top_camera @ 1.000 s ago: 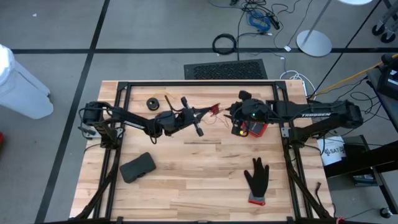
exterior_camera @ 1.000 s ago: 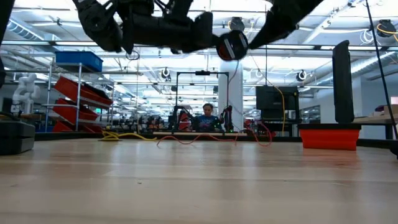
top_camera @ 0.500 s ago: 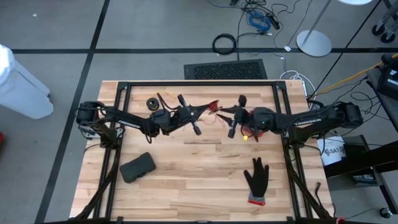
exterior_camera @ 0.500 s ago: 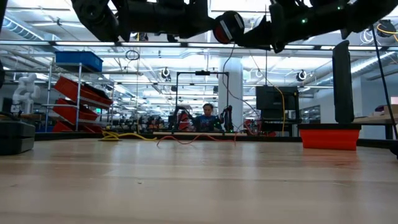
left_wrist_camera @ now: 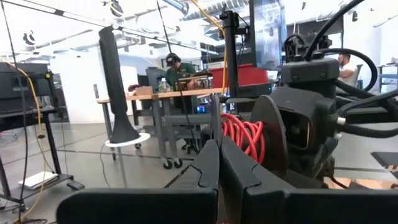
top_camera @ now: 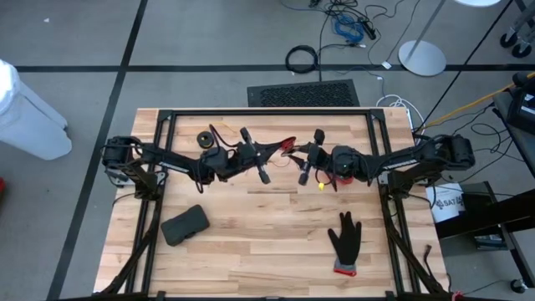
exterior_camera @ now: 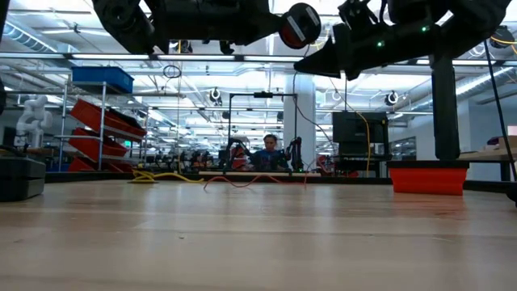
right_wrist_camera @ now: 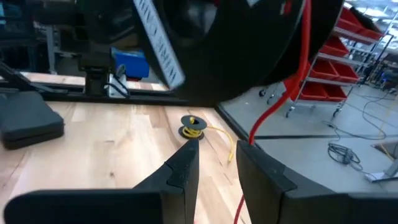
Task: Coil cords
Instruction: Uncoil the red wire from the black spool
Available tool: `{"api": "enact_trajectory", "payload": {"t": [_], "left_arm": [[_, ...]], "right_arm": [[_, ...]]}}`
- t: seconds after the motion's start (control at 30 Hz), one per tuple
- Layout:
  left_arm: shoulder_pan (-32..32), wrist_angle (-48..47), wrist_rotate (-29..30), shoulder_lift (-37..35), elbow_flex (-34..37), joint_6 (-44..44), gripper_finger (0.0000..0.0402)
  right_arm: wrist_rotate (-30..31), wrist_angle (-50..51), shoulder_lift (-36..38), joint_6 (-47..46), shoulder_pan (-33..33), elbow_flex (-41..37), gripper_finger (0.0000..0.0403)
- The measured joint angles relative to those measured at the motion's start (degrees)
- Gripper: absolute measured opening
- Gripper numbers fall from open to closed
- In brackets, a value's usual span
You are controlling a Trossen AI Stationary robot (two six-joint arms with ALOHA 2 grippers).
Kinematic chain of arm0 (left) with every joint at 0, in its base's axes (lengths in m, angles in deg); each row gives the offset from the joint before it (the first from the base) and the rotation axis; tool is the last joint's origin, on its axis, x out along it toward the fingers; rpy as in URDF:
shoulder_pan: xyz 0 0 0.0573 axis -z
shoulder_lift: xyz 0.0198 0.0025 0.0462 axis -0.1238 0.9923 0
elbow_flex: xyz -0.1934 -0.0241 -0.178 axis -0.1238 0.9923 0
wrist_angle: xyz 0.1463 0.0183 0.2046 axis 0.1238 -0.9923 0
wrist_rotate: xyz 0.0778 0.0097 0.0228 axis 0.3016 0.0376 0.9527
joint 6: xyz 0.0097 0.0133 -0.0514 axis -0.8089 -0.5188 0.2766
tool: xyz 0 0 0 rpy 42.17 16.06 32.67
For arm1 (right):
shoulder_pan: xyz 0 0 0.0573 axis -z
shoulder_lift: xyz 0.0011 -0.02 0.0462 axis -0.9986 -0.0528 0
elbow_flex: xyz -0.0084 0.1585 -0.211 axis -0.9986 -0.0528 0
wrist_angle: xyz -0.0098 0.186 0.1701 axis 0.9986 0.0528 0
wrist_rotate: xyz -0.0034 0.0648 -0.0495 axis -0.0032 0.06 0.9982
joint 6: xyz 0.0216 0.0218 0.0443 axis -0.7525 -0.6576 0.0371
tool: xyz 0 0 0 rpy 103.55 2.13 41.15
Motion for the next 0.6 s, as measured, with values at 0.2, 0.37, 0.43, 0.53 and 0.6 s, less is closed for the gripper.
{"api": "enact_trajectory", "payload": {"t": [0.2, 0.37, 0.43, 0.53, 0.6], "left_arm": [[0.57, -0.40, 0.01, 0.00, 0.00, -0.50, 0.0000], [0.57, -2.02, -0.01, 0.00, 0.00, -0.52, 0.0000], [0.57, -2.50, 0.00, 0.00, 0.00, -0.53, 0.0000], [0.57, -3.26, -0.01, 0.02, 0.00, -0.55, 0.0000], [0.57, -3.31, -0.01, 0.02, 0.00, -0.57, 0.0000]], "right_arm": [[2.89, -1.35, -0.61, 1.07, -0.04, 0.00, 0.0093], [4.75, -0.94, -0.63, 1.14, -0.04, 0.00, 0.0093], [5.86, 0.07, -0.61, 1.12, -0.05, 0.00, 0.0093], [5.25, 2.35, -0.61, -0.70, -0.05, 0.00, 0.0093], [5.14, 4.64, -0.61, -2.39, -0.20, 0.00, 0.0093]]}}
